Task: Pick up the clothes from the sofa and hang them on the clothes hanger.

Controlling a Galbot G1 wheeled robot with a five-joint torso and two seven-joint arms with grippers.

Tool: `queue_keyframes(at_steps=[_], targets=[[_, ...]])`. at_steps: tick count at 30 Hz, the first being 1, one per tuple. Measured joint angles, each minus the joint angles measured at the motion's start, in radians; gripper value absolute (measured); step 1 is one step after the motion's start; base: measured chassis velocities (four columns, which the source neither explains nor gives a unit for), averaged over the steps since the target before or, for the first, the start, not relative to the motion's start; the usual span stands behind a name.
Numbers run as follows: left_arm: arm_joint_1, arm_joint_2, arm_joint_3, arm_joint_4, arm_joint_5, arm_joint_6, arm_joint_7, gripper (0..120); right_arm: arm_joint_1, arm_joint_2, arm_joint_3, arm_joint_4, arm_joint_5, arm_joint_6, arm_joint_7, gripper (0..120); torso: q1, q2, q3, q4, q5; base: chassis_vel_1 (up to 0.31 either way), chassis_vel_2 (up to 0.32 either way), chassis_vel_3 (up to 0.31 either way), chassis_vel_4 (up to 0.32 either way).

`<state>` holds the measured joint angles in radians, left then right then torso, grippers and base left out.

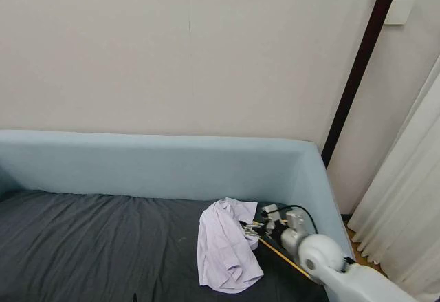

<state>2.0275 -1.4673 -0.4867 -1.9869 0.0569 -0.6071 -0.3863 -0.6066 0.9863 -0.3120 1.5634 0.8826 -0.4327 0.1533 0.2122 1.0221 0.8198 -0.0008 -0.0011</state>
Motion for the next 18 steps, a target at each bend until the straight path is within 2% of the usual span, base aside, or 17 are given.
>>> queue_keyframes(at_steps=[3,4,8,9,13,18], targets=[[0.009,-0.007,-0.009,-0.001,0.008,-0.007,0.0,100,0.064,0.106,-0.064,-0.175,-0.087,0.024,-0.028,100,0.0,0.0,0.0,-0.0008,-0.0003,0.0,0.0,0.0,0.0],[0.009,-0.007,-0.009,-0.001,0.008,-0.007,0.0,100,0.064,0.106,-0.064,-0.175,-0.087,0.024,-0.028,100,0.0,0.0,0.0,-0.0008,-0.0003,0.0,0.0,0.0,0.0],[0.029,-0.025,-0.006,-0.017,0.013,-0.01,-0.001,100,0.112,0.246,-0.09,-0.414,-0.187,0.061,-0.051,100,0.0,0.0,0.0,-0.0005,0.0,0.0,0.0,0.0,0.0],[0.029,-0.025,-0.006,-0.017,0.013,-0.01,-0.001,100,0.112,0.246,-0.09,-0.414,-0.187,0.061,-0.051,100,0.0,0.0,0.0,-0.0005,0.0,0.0,0.0,0.0,0.0],[0.028,-0.025,-0.007,-0.018,0.014,-0.009,-0.004,100,0.124,0.335,-0.071,-0.561,-0.236,0.096,-0.07,100,0.0,0.0,0.0,-0.0006,0.0,0.0,0.0,0.0,0.0],[0.034,-0.016,-0.011,-0.02,0.011,-0.009,-0.011,100,0.12,0.372,-0.063,-0.617,-0.258,0.121,-0.075,98,0.0,0.0,0.0,-0.0006,0.0,0.0,0.0,0.0,0.0]])
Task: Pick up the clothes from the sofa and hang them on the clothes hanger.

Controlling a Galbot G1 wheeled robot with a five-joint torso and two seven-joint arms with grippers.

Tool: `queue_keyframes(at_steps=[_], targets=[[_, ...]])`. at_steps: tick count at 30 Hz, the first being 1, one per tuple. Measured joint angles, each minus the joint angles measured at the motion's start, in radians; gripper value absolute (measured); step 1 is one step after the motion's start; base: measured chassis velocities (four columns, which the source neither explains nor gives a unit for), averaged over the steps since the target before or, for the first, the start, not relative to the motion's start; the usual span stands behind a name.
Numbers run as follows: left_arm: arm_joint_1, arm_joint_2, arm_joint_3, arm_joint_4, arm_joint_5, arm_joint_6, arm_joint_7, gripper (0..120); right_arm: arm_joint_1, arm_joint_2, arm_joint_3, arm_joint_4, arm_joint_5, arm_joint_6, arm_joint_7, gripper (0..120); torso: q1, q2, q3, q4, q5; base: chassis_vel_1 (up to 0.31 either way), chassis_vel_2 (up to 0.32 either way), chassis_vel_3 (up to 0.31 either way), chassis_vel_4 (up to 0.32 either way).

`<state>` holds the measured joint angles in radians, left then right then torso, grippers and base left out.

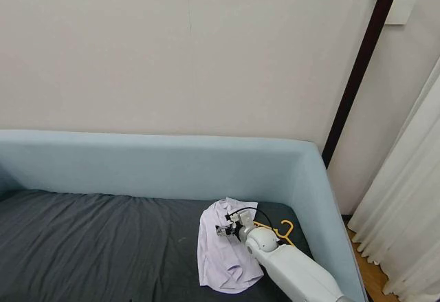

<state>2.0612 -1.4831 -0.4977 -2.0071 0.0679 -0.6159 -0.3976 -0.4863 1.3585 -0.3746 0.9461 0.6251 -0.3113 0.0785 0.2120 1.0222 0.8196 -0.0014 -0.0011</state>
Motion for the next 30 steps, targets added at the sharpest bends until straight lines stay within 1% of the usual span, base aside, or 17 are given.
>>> queue_keyframes(at_steps=[1,2,6,7,9,10,11,12,13,16,17,20,21,22,24,27,30], targets=[[0.002,0.002,0.0,-0.002,-0.001,0.0,-0.001,100,-0.001,0.01,0.006,-0.017,-0.011,0.01,0.0,94,0.0,0.0,0.0,0.0,0.0,0.0,0.0,0.0,0.0],[0.002,0.002,0.0,-0.002,-0.001,0.0,-0.001,100,-0.001,0.01,0.006,-0.017,-0.011,0.01,0.0,94,0.0,0.0,0.0,0.0,0.0,0.0,0.0,0.0,0.0],[0.002,0.009,0.0,-0.007,-0.002,-0.001,-0.002,100,-0.005,0.027,0.021,-0.045,-0.031,0.025,0.002,75,0.0,0.0,0.0,0.0,0.0001,0.0,0.0,0.0,0.0],[0.002,0.009,0.0,-0.007,-0.002,-0.001,-0.002,100,-0.005,0.027,0.021,-0.045,-0.031,0.025,0.002,75,0.0,0.0,0.0,0.0,0.0001,0.0,0.0,0.0,0.0],[-0.001,0.011,-0.001,-0.007,-0.003,-0.001,-0.003,100,-0.005,0.025,0.018,-0.045,-0.034,0.025,0.003,68,0.0,0.0,0.0,0.0,0.0001,0.0,0.0,0.0,0.0],[-0.004,0.011,0.0,-0.005,-0.003,-0.002,-0.004,100,-0.005,0.024,0.013,-0.045,-0.036,0.025,0.004,61,0.0,0.0,0.0,0.0,0.0001,0.0,0.0,0.0,0.0],[-0.005,0.011,0.001,-0.004,-0.003,-0.002,-0.005,100,-0.005,0.024,0.01,-0.045,-0.039,0.026,0.006,57,0.0,0.0,0.0,0.0001,0.0002,0.0,0.0,0.0,0.0],[-0.005,0.011,0.001,-0.004,-0.003,-0.002,-0.005,100,-0.005,0.024,0.01,-0.045,-0.039,0.026,0.006,57,0.0,0.0,0.0,0.0001,0.0002,0.0,0.0,0.0,0.0],[-0.005,0.01,0.002,-0.003,-0.003,-0.003,-0.006,100,-0.004,0.024,0.01,-0.046,-0.041,0.026,0.007,54,0.0,0.0,0.0,0.0001,0.0002,0.0,0.0,0.0,0.0],[-0.008,0.012,0.003,-0.002,-0.003,-0.005,-0.007,100,-0.004,0.024,0.006,-0.046,-0.06,0.033,0.02,39,0.0,0.0,0.0,0.0001,0.0003,0.0,0.0,0.0,0.0],[-0.008,0.012,0.003,-0.002,-0.003,-0.005,-0.007,100,-0.004,0.024,0.006,-0.046,-0.06,0.033,0.02,39,0.0,0.0,0.0,0.0001,0.0003,0.0,0.0,0.0,0.0],[-0.011,0.015,0.0,0.001,-0.003,-0.009,-0.008,100,-0.008,0.022,-0.001,-0.038,-0.078,0.048,0.041,26,0.0,0.0,0.0,0.0001,0.0003,0.0,0.0,0.0,0.0],[-0.012,0.016,0.0,0.002,-0.003,-0.009,-0.008,100,-0.01,0.02,-0.002,-0.031,-0.079,0.049,0.047,22,0.0,0.0,0.0,0.0001,0.0003,0.0,0.0,0.0,0.0],[-0.012,0.016,0.0,0.002,-0.003,-0.009,-0.008,100,-0.01,0.02,-0.002,-0.031,-0.079,0.049,0.047,22,0.0,0.0,0.0,0.0001,0.0003,0.0,0.0,0.0,0.0],[-0.013,0.017,0.001,0.003,-0.003,-0.01,-0.009,100,-0.012,0.014,-0.007,-0.016,-0.078,0.047,0.057,12,0.0,0.0,0.0,0.0001,0.0003,0.0,0.0,0.0,0.0],[-0.014,0.026,0.003,0.003,-0.005,-0.01,-0.009,100,-0.009,0.01,-0.012,-0.012,-0.073,0.034,0.069,0,0.0,0.0,0.0,0.0001,0.0003,0.0,0.0,0.0,0.0],[-0.014,0.039,0.002,0.003,-0.007,-0.009,-0.009,100,-0.006,0.004,-0.008,-0.006,-0.072,0.032,0.073,0,0.0,0.0,0.0,0.0002,0.0002,0.0,0.0,0.0,0.0]])
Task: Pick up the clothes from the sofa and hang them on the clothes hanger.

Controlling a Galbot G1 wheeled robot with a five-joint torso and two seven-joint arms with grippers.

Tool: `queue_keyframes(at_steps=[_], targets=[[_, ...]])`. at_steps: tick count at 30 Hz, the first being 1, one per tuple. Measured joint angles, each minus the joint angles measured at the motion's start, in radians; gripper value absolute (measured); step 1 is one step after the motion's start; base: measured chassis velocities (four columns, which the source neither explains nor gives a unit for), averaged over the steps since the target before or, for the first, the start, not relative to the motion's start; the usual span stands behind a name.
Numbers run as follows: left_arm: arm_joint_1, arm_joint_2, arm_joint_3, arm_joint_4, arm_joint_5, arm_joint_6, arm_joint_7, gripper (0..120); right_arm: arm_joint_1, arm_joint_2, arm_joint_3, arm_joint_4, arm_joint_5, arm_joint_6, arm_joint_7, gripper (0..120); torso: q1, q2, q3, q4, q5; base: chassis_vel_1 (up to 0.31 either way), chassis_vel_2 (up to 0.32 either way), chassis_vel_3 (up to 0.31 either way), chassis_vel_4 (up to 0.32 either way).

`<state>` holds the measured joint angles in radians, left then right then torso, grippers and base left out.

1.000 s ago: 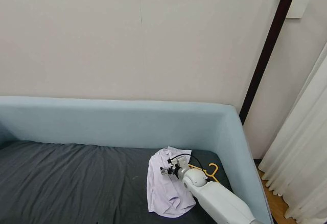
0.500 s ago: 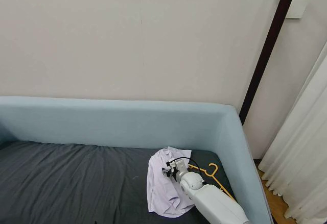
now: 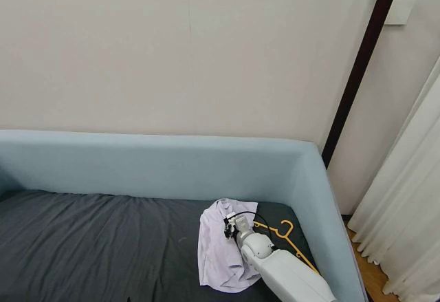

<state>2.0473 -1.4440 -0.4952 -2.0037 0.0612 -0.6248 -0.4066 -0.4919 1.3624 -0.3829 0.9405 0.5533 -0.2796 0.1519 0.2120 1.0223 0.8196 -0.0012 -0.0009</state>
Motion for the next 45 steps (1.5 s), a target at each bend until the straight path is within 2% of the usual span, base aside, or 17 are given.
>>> queue_keyframes(at_steps=[3,7,12,13,16,19,24,27,31,36,39,45], targets=[[0.001,0.008,-0.002,-0.001,-0.002,0.001,0.0,100,0.0,-0.014,0.002,0.019,0.006,-0.002,0.004,0,0.0,0.0,0.0,0.0,0.0001,0.0,0.0,0.0,0.0],[0.002,0.01,-0.003,-0.002,-0.007,0.001,-0.002,100,-0.007,-0.061,0.002,0.111,0.037,-0.014,0.021,0,0.0,0.0,0.0,-0.0001,0.0002,0.0,0.0,0.0,0.0],[-0.02,-0.003,0.005,0.005,-0.019,0.003,-0.002,100,0.005,-0.18,-0.009,0.356,0.077,-0.03,0.066,0,0.0,0.0,0.0,-0.0001,0.0001,0.0,0.0,0.0,0.0],[-0.02,-0.003,0.005,0.005,-0.019,0.003,-0.002,100,0.005,-0.18,-0.009,0.356,0.077,-0.03,0.066,0,0.0,0.0,0.0,-0.0001,0.0001,0.0,0.0,0.0,0.0],[-0.04,-0.011,0.005,0.01,-0.039,0.004,-0.002,100,0.028,-0.242,-0.006,0.478,0.102,-0.027,0.088,0,0.0,0.0,0.0,-0.0002,0.0003,0.0,0.0,0.0,0.0],[-0.051,-0.016,0.006,0.015,-0.046,0.005,-0.002,100,0.042,-0.27,0.001,0.539,0.114,-0.029,0.091,0,0.0,0.0,0.0,-0.0001,0.0003,0.0,0.0,0.0,0.0],[-0.077,-0.022,0.019,0.025,-0.05,0.009,-0.002,100,0.115,-0.349,0.014,0.731,0.196,-0.065,0.103,0,0.0,0.0,0.0,-0.0002,0.0001,0.0,0.0,0.0,0.0],[-0.082,-0.022,0.02,0.025,-0.052,0.01,-0.001,100,0.16,-0.361,0.008,0.784,0.234,-0.075,0.115,0,0.0,0.0,0.0,-0.0002,0.0002,0.0,0.0,0.0,0.0],[-0.084,-0.019,0.016,0.02,-0.064,0.01,-0.001,100,0.273,-0.355,-0.025,0.836,0.316,-0.093,0.146,0,0.0,0.0,0.0,-0.0001,0.0,0.0,0.0,0.0,0.0],[-0.084,-0.02,0.014,0.017,-0.071,0.01,-0.002,100,0.383,-0.319,-0.063,0.825,0.374,-0.096,0.158,0,0.0,0.0,0.0,0.0,0.0001,0.0,0.0,0.0,0.0],[-0.083,-0.024,0.011,0.011,-0.078,0.009,-0.003,100,0.528,-0.259,-0.118,0.775,0.426,-0.092,0.166,0,0.0,0.0,0.0,0.0,-0.0001,0.0,0.0,0.0,0.0],[-0.082,-0.031,0.004,0.006,-0.088,0.006,-0.006,100,0.658,-0.167,-0.14,0.727,0.496,-0.088,0.186,0,0.0,0.0,0.0,0.0003,-0.0003,0.0,0.0,0.0,0.0]])
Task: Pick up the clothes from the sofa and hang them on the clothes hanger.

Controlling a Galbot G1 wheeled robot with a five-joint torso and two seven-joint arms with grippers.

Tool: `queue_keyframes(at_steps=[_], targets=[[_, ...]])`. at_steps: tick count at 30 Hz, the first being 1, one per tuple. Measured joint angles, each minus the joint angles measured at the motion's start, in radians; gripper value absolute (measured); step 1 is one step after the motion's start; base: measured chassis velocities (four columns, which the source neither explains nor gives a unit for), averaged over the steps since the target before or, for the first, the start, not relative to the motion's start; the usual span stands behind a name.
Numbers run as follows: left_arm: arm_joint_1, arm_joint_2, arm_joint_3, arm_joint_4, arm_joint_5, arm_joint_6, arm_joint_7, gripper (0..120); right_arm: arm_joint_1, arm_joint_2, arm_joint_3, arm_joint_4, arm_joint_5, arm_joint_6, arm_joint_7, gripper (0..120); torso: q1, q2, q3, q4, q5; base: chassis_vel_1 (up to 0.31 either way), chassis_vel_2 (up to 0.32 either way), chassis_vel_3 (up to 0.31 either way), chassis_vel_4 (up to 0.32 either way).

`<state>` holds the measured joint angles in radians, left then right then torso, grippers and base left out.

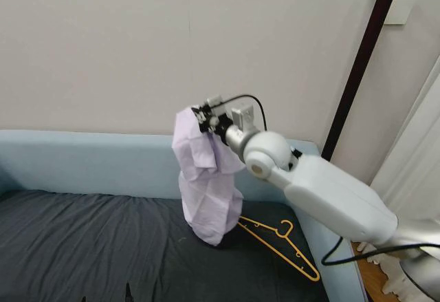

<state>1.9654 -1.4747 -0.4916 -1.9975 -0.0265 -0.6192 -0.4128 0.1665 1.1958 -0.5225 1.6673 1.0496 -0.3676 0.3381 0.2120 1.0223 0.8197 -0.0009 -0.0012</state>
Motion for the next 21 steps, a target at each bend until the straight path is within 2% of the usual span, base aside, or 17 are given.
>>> queue_keyframes(at_steps=[2,5,8,9,10,12,14,15,18,19,20,21], targets=[[0.004,-0.001,-0.004,-0.001,-0.002,-0.003,-0.002,100,0.024,0.023,0.012,0.0,0.028,0.001,0.012,0,0.0,0.0,0.0,0.0005,-0.0004,0.0,0.0,0.0,0.0],[0.011,-0.002,-0.005,-0.001,-0.002,-0.004,-0.003,100,-0.001,-0.001,0.021,0.018,0.03,0.005,0.007,0,0.0,0.0,0.0,0.0004,-0.0004,0.0,0.0,0.0,0.0],[0.016,0.0,-0.005,-0.001,-0.002,-0.005,-0.004,100,-0.105,-0.09,0.04,0.058,-0.001,0.016,-0.024,0,0.0,0.0,0.0,-0.0006,0.0008,0.0,0.0,0.0,0.0],[0.015,0.0,-0.005,0.002,-0.001,-0.005,-0.004,100,-0.183,-0.147,0.063,0.087,-0.015,0.022,-0.035,0,0.0,0.0,0.0,-0.0007,0.0006,0.0,0.0,0.0,0.0],[0.015,0.0,-0.005,0.002,-0.001,-0.005,-0.004,100,-0.183,-0.147,0.063,0.087,-0.015,0.022,-0.035,0,0.0,0.0,0.0,-0.0007,0.0006,0.0,0.0,0.0,0.0],[0.013,0.0,-0.003,0.008,-0.001,-0.003,-0.002,100,-0.348,-0.244,0.093,0.116,-0.071,0.04,-0.065,0,0.0,0.0,0.0,-0.001,0.0012,0.0,0.0,0.0,0.0],[0.011,-0.002,0.001,0.012,0.001,0.001,-0.001,100,-0.524,-0.303,0.14,0.118,-0.147,0.072,-0.1,0,0.0,0.0,0.0,-0.001,0.0008,0.0,0.0,0.0,0.0],[0.011,-0.002,0.001,0.012,0.001,0.001,-0.001,100,-0.524,-0.303,0.14,0.118,-0.147,0.072,-0.1,0,0.0,0.0,0.0,-0.001,0.0008,0.0,0.0,0.0,0.0],[0.005,-0.003,0.009,0.025,0.004,0.011,0.003,100,-0.831,-0.33,0.213,0.048,-0.327,0.125,-0.16,0,0.0,0.0,0.0,-0.0007,0.0015,0.0,0.0,0.0,0.0],[0.002,-0.003,0.012,0.028,0.005,0.013,0.004,100,-0.907,-0.324,0.234,0.019,-0.375,0.137,-0.172,0,0.0,0.0,0.0,-0.0006,0.0006,0.0,0.0,0.0,0.0],[0.001,-0.003,0.013,0.031,0.005,0.016,0.005,100,-0.967,-0.316,0.25,-0.007,-0.412,0.142,-0.178,0,0.0,0.0,0.0,-0.0007,0.0003,0.0,0.0,0.0,0.0],[0.001,-0.003,0.013,0.031,0.005,0.016,0.005,100,-0.967,-0.316,0.25,-0.007,-0.412,0.142,-0.178,0,0.0,0.0,0.0,-0.0007,0.0003,0.0,0.0,0.0,0.0]])
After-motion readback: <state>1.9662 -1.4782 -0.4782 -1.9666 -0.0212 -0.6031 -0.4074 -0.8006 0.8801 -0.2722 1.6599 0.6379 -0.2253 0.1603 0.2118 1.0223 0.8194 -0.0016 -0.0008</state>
